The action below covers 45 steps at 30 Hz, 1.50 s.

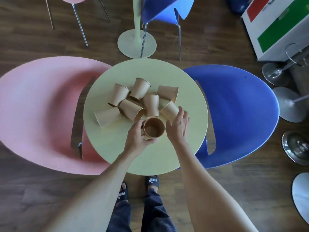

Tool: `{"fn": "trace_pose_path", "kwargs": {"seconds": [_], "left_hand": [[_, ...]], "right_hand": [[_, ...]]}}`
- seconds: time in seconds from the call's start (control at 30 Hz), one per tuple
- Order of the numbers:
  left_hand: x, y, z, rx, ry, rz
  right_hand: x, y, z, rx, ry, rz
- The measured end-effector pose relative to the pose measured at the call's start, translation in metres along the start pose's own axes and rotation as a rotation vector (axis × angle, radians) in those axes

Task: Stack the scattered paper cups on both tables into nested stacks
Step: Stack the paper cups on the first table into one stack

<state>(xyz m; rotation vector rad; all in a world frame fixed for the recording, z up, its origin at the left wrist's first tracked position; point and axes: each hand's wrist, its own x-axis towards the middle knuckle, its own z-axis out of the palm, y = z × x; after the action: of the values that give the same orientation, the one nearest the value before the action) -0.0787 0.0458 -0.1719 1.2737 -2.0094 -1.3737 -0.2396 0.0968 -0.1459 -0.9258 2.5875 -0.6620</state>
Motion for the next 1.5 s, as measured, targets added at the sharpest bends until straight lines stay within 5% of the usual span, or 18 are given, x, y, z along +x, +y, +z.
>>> {"fn": "trace_pose_path", "kwargs": {"seconds": [0.33, 0.53, 0.7, 0.8, 1.3, 1.5], "left_hand": [[0.004, 0.005, 0.002, -0.044, 0.015, -0.004], [0.007, 0.007, 0.002, -0.035, -0.008, -0.008], [0.009, 0.015, 0.006, -0.088, -0.045, -0.031], [0.011, 0.019, 0.009, -0.095, -0.063, -0.021], [0.011, 0.018, 0.003, -0.128, -0.136, -0.094], [0.018, 0.005, -0.012, 0.158, -0.122, 0.075]], "right_hand": [[0.032, 0.002, 0.008, -0.307, -0.193, 0.105], [0.009, 0.007, -0.014, 0.129, -0.012, 0.25], [-0.025, -0.007, -0.037, 0.641, 0.271, 0.123], [-0.042, -0.016, -0.042, 0.769, 0.236, 0.032], [-0.051, -0.002, -0.014, 0.447, -0.001, -0.125], [-0.054, 0.003, -0.005, 0.429, -0.075, -0.094]]}}
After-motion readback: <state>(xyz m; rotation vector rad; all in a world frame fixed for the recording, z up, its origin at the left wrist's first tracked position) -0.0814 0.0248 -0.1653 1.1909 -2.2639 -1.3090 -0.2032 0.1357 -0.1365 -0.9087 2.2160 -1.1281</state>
